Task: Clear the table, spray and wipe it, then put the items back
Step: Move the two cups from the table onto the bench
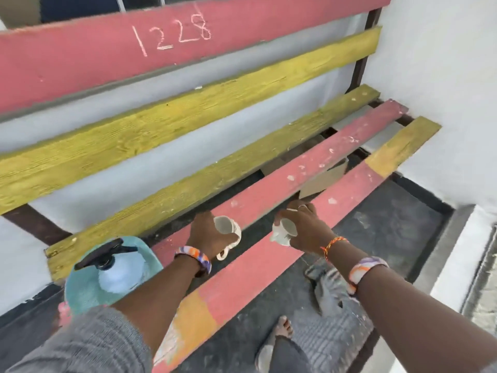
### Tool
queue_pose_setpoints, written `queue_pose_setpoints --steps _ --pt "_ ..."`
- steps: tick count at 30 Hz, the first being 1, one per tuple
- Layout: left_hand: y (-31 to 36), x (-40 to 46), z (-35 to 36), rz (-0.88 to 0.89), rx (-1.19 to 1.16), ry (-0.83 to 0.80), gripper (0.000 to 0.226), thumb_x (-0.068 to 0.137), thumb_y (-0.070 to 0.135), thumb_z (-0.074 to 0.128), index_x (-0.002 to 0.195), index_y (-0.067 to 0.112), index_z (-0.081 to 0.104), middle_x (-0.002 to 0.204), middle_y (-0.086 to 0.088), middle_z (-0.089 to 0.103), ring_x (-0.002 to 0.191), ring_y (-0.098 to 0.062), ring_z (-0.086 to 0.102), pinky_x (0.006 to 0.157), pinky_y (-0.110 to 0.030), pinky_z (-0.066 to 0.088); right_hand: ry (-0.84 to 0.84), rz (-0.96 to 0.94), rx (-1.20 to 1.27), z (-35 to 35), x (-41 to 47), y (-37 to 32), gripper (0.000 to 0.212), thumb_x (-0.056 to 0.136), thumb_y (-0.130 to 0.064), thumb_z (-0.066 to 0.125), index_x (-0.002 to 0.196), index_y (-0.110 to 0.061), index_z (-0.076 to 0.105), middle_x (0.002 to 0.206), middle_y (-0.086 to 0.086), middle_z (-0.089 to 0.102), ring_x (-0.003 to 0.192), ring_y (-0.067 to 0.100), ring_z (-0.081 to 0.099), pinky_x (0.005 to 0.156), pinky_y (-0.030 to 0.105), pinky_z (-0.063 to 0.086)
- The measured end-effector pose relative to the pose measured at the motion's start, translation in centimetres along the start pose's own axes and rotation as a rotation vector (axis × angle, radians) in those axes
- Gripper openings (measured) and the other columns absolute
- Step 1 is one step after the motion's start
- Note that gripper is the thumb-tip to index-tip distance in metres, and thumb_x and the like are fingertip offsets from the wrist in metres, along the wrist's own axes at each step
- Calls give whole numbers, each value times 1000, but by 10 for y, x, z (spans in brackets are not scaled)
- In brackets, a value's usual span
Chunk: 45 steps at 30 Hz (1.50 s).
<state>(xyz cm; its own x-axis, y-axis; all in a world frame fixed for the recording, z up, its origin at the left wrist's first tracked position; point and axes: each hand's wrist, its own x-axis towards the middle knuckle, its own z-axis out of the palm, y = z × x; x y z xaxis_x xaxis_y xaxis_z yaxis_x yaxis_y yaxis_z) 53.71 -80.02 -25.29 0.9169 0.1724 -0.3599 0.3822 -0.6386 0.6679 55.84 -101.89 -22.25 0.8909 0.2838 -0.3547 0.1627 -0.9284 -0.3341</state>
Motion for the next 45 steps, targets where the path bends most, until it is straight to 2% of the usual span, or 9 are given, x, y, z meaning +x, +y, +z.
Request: queue_pose_setpoints --steps 5,9,13,19,24,31,35,39,45 --pt "10 42 30 -345 -127 135 89 42 55 66 108 -4 57 108 -19 63 99 -36 60 77 -37 50 -138 -40 58 -4 62 23 49 68 -24 56 117 -26 59 121 10 45 124 31 33 97 36 38" --pt "14 68 34 -453 -60 167 80 62 40 77 120 -4 44 121 -21 52 113 -36 50 88 -38 45 -193 -101 -3 3 105 22 53 78 -8 59 127 -27 51 134 8 36 131 30 23 94 43 49" --pt "12 104 38 -512 5 177 83 66 40 76 125 -5 39 127 -21 47 118 -35 44 97 -40 39 -216 -205 -16 15 150 16 82 75 4 59 144 -27 26 139 4 36 133 28 22 90 49 52" --pt "4 131 55 -621 9 133 85 68 38 74 127 -7 34 130 -24 44 124 -37 39 104 -43 35 -311 -378 -67 35 200 6 96 71 18 53 150 -17 10 136 11 45 134 29 25 99 41 47" --pt "-2 136 69 -601 65 98 86 71 47 70 130 -5 34 132 -22 43 125 -36 36 107 -43 29 -341 -538 -159 42 224 10 103 68 21 54 151 -14 5 144 14 40 137 29 27 115 37 25" --pt "-8 132 78 -685 -256 253 62 82 37 62 129 3 40 133 -23 35 125 -39 32 106 -44 28 -219 -189 178 47 214 36 105 62 18 54 150 -11 3 147 20 24 142 32 13 117 40 12" --pt "-9 128 82 -758 -415 302 40 95 15 40 134 10 40 132 -27 38 118 -42 43 103 -44 38 -211 209 681 60 201 33 81 79 2 64 146 -14 22 141 19 36 129 33 37 104 54 38" --pt "-9 136 82 -831 -529 320 44 94 7 30 136 16 42 133 -25 37 113 -42 50 96 -50 47 -150 307 670 67 206 20 53 85 -4 62 134 -8 43 127 15 53 117 31 51 95 42 48" --pt "-10 119 79 -807 -287 253 44 92 21 47 130 0 39 132 -28 41 119 -43 44 99 -45 40 -244 416 777 58 188 26 60 92 -11 56 144 -10 27 143 16 39 113 30 49 84 44 52"
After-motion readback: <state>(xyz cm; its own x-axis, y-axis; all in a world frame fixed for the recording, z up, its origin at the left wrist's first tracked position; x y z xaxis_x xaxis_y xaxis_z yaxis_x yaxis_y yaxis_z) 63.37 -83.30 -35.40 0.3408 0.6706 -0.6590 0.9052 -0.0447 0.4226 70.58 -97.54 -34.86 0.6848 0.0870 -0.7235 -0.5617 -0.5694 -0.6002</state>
